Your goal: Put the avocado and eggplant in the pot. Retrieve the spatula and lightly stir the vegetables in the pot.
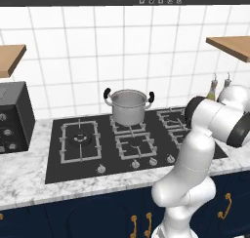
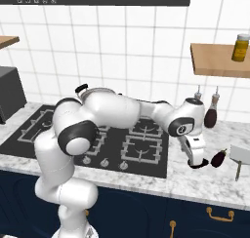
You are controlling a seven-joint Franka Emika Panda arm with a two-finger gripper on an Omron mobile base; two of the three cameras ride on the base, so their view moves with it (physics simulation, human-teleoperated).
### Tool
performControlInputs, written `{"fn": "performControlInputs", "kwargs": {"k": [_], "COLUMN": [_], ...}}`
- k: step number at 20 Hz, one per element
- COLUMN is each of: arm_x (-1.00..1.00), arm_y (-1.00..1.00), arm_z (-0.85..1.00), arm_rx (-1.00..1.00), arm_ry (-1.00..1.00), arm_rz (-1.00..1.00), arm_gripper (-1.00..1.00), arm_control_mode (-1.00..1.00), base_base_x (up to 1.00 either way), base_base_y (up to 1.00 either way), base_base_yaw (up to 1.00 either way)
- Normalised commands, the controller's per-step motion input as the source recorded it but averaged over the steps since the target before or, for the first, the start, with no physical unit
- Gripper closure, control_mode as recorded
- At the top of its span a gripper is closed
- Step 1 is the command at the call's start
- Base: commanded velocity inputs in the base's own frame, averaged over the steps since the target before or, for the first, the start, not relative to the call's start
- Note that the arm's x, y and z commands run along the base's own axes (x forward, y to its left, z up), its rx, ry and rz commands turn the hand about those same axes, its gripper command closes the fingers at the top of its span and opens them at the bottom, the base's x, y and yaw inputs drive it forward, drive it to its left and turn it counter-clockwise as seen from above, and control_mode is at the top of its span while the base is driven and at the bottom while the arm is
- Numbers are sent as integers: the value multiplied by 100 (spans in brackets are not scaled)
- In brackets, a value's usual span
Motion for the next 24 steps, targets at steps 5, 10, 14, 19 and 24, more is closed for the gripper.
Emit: {"fn": "performControlInputs", "kwargs": {"k": [5, 10, 14, 19, 24], "arm_x": [31, 21, 16, 19, 17], "arm_y": [-20, -9, -15, -17, -18], "arm_z": [-19, -23, -22, -20, -21], "arm_rx": [0, 0, 0, 0, 0], "arm_ry": [-4, -9, -6, -1, 0], "arm_rz": [-5, 0, 0, 0, -1], "arm_gripper": [-100, -100, -100, -100, -100], "arm_control_mode": [-100, -100, -100, -100, -100], "base_base_x": [0, 0, 0, 0, 0], "base_base_y": [0, 0, 0, 0, 0], "base_base_yaw": [0, 0, 0, 0, 0]}}
